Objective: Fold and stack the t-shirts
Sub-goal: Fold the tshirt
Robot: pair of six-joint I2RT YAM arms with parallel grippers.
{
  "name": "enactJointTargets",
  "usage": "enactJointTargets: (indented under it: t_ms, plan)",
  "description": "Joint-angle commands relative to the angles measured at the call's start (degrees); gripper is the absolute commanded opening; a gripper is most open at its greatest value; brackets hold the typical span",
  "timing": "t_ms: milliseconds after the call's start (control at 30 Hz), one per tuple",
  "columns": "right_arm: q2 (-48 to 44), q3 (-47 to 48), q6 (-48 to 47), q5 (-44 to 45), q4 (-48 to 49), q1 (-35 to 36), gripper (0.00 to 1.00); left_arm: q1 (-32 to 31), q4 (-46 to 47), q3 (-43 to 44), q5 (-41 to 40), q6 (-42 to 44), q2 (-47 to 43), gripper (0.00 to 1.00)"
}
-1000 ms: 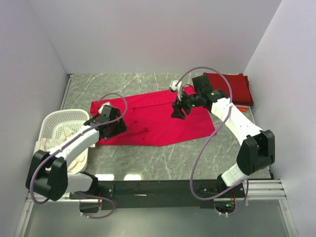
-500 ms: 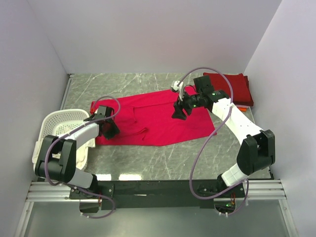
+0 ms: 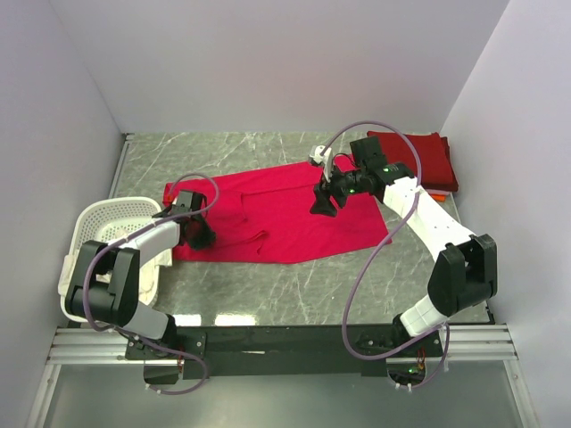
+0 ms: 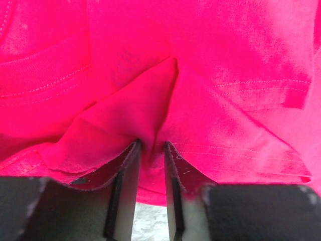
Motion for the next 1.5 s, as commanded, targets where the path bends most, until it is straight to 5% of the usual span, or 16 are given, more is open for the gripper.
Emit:
enactJointTargets:
  t_ms: [0,200,533,1467]
  plan:
    - [-0.60,-0.21,0.11,-1.36,1.21,-0.59,0.68,0.01,1.05,1.20,1.09,0.93,1.12,0.29]
    - [-0.42,-0.03,0.02,-1.80,0.86,-0.59,0.68,0.01,-0.26,2.08,0.57,1.46,-0.55,0.21]
    - [-0.60,-0.12,-0.24,-1.89,0.77,-0.67,0.68,0.01,-1.94,2.61,2.50,2.51,-3.89,0.31]
    - [-0.60,-0.03,-0.60,-2.42,0.24,-1.12,0.68,-0.43,-1.14,3.05,1.97,2.86,-0.72,0.26]
